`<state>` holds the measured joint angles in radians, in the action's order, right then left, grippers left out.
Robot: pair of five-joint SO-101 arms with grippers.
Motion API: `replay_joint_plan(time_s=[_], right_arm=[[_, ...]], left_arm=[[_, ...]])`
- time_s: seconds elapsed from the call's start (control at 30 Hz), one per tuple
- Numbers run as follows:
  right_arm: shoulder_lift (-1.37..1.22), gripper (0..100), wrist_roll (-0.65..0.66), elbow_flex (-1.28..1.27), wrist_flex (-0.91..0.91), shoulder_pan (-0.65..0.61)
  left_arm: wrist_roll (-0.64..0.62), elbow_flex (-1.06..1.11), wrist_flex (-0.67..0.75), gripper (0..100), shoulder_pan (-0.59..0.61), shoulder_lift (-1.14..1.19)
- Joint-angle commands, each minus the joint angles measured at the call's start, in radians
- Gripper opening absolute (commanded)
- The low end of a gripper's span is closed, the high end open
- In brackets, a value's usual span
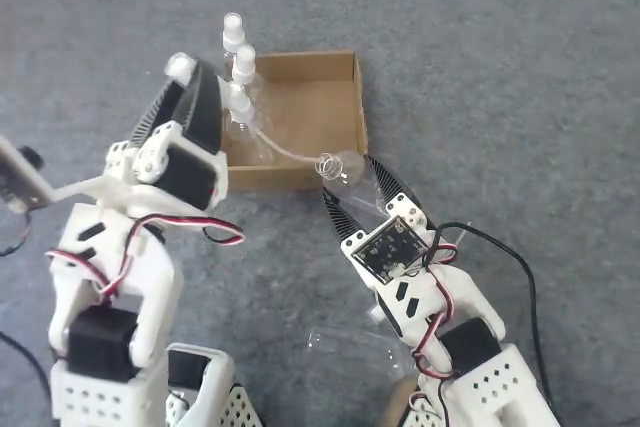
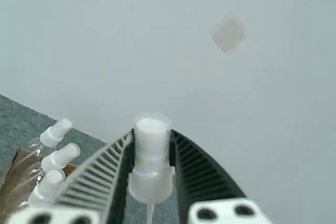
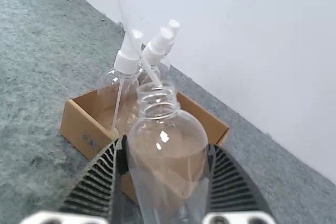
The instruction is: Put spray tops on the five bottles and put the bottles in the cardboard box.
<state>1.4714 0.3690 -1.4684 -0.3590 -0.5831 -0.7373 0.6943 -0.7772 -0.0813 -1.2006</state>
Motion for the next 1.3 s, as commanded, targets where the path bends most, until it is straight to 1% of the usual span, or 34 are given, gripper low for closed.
replay_joint_plan(time_s=[0.0, 0.3, 0.37, 0.43, 0.6, 0.77, 0.93, 1.07, 1.17, 1.27], right_arm=[[0.038, 4.4, 0.008, 0.023, 0.033, 0.01], [0.038, 4.4, 0.009, 0.023, 0.033, 0.01], [0.038, 4.4, 0.011, 0.023, 0.031, 0.01], [0.038, 4.4, 0.012, 0.023, 0.03, 0.008], [0.038, 4.4, 0.012, 0.026, 0.027, 0.008], [0.039, 4.4, 0.008, 0.026, 0.031, 0.015], [0.125, 4.4, 0.005, 0.017, 0.016, 0.016], [0.255, 4.4, -0.066, 0.017, -0.074, 0.016], [0.343, 4.3, -0.092, 0.018, -0.13, 0.015], [0.337, 4.3, -0.094, 0.021, -0.134, 0.01]], left_arm=[[0.012, -0.004, 0.017, 1, -0.043, -0.006], [0.012, 0.012, 0.025, 1, -0.049, -0.005], [0.02, 0.015, 0.025, 1, -0.077, -0.005], [0.077, 0.031, 0.034, 1, -0.13, -0.005], [0.209, 0.139, 0.152, 1, -0.265, -0.006], [0.305, 0.222, 0.256, 1, -0.311, -0.006], [0.322, 0.236, 0.261, 1, -0.353, -0.006], [0.379, 0.257, 0.265, 1, -0.396, -0.005], [0.405, 0.274, 0.261, 1, -0.427, -0.005], [0.419, 0.282, 0.236, 1, -0.44, -0.006]])
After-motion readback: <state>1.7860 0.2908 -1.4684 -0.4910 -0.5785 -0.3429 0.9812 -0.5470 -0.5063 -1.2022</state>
